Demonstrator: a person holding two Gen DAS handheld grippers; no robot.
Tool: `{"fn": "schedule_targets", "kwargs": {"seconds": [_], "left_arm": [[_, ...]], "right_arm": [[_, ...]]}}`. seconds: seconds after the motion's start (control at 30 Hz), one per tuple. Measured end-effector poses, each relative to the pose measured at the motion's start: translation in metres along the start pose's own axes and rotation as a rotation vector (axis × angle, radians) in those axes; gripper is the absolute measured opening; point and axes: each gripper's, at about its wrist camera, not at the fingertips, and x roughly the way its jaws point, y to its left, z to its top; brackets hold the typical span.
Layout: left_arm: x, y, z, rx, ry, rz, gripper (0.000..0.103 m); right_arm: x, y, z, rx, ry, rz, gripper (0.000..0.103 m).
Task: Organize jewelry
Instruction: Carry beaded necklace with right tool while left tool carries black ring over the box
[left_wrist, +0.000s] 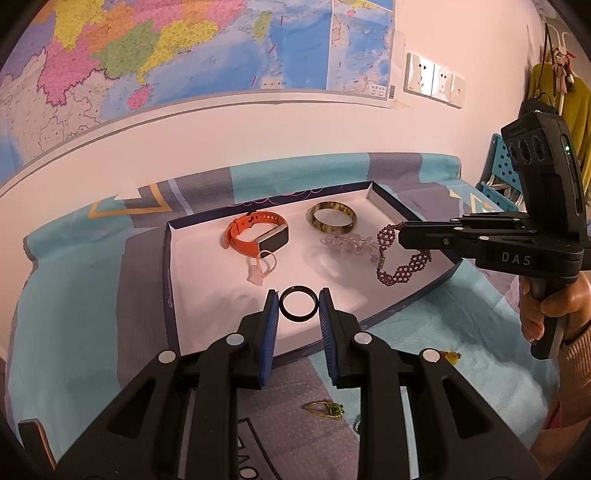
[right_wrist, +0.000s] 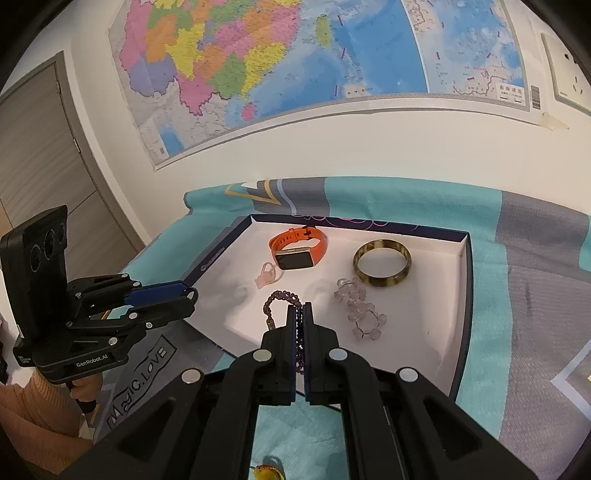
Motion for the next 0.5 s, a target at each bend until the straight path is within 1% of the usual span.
{"fn": "schedule_targets", "kwargs": {"seconds": [0.5], "left_arm": [[0.018, 0.006, 0.003, -0.012, 0.023, 0.019, 0.023]], "right_arm": [[0.011, -0.006, 0.001, 0.027, 0.021, 0.003, 0.002]]}}
